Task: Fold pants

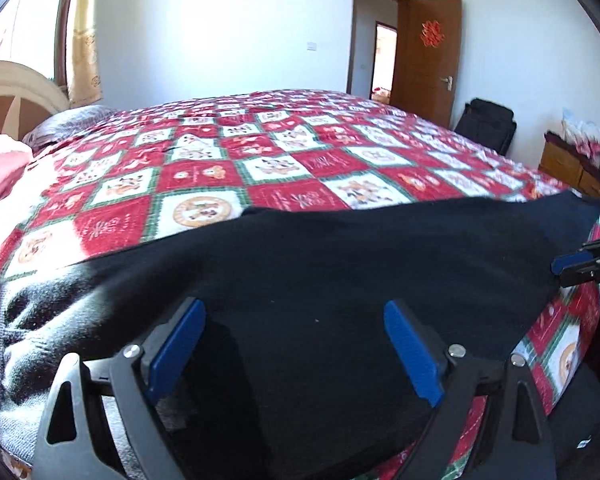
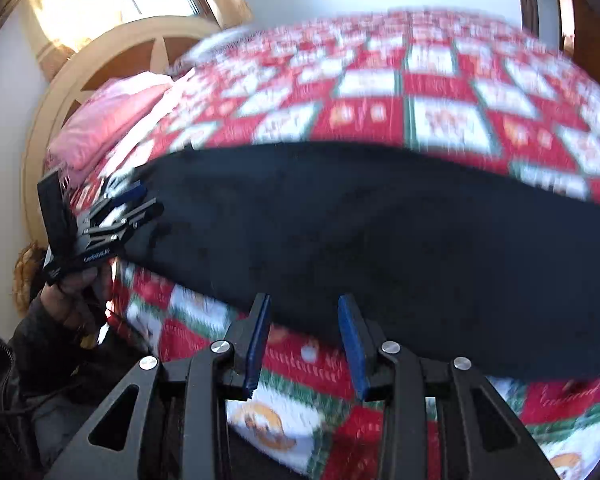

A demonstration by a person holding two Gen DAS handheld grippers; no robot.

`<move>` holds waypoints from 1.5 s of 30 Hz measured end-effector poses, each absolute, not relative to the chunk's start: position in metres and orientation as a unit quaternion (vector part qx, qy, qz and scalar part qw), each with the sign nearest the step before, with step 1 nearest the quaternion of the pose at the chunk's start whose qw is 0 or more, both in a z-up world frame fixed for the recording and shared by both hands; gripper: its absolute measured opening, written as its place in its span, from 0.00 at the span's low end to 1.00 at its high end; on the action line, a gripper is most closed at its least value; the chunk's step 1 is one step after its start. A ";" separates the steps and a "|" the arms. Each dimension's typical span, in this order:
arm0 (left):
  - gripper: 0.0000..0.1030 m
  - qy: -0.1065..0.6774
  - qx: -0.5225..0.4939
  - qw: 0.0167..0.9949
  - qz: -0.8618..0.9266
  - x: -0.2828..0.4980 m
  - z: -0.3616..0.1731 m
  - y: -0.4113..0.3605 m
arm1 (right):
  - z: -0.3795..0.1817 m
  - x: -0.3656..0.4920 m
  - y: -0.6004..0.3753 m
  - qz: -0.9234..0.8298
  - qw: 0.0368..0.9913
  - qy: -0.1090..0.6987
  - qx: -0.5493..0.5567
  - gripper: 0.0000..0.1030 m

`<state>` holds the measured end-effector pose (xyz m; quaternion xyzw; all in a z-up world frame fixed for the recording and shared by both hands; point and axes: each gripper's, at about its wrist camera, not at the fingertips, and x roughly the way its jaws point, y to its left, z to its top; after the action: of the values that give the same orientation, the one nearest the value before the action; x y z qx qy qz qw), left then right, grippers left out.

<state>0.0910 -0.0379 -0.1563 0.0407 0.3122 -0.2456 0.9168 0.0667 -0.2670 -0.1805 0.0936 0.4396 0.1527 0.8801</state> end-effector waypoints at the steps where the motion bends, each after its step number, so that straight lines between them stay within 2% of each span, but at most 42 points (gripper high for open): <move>1: 0.91 0.313 0.039 0.918 -0.242 0.092 -0.156 -0.035 | -0.176 0.068 -0.261 0.165 0.882 0.431 0.096 0.36; 5: 0.91 0.317 0.050 0.921 -0.220 0.089 -0.163 -0.023 | -0.175 0.084 -0.222 0.215 0.878 0.420 0.082 0.37; 8: 0.91 0.317 0.066 0.920 -0.221 0.086 -0.166 -0.017 | -0.205 0.101 -0.196 0.214 0.847 0.482 0.061 0.37; 11: 0.91 0.311 0.066 0.922 -0.222 0.085 -0.164 -0.012 | -0.204 0.093 -0.189 0.216 0.856 0.469 0.035 0.37; 21: 0.92 0.300 0.025 0.946 -0.122 0.105 -0.155 0.059 | -0.181 0.116 -0.197 0.220 0.863 0.444 0.100 0.38; 26: 0.92 0.304 -0.005 0.949 -0.081 0.114 -0.161 0.095 | -0.177 0.146 -0.168 0.242 0.859 0.436 0.115 0.38; 29: 0.93 0.302 0.004 0.950 -0.079 0.115 -0.163 0.095 | -0.196 0.150 -0.140 0.259 0.838 0.470 0.095 0.38; 33: 0.96 0.298 0.013 0.951 -0.074 0.114 -0.164 0.094 | -0.198 0.135 -0.122 0.248 0.856 0.452 0.037 0.44; 41: 0.96 0.284 -0.016 0.954 -0.092 0.100 -0.143 0.079 | -0.175 0.108 -0.177 0.202 0.877 0.432 0.056 0.44; 45: 0.96 0.281 -0.025 0.950 -0.133 0.095 -0.137 0.053 | -0.164 0.084 -0.245 0.138 0.895 0.416 0.087 0.44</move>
<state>0.0948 0.0527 -0.1370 -0.0249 0.2814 -0.1328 0.9500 0.0843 -0.2448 -0.1640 0.0866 0.4155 0.1378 0.8949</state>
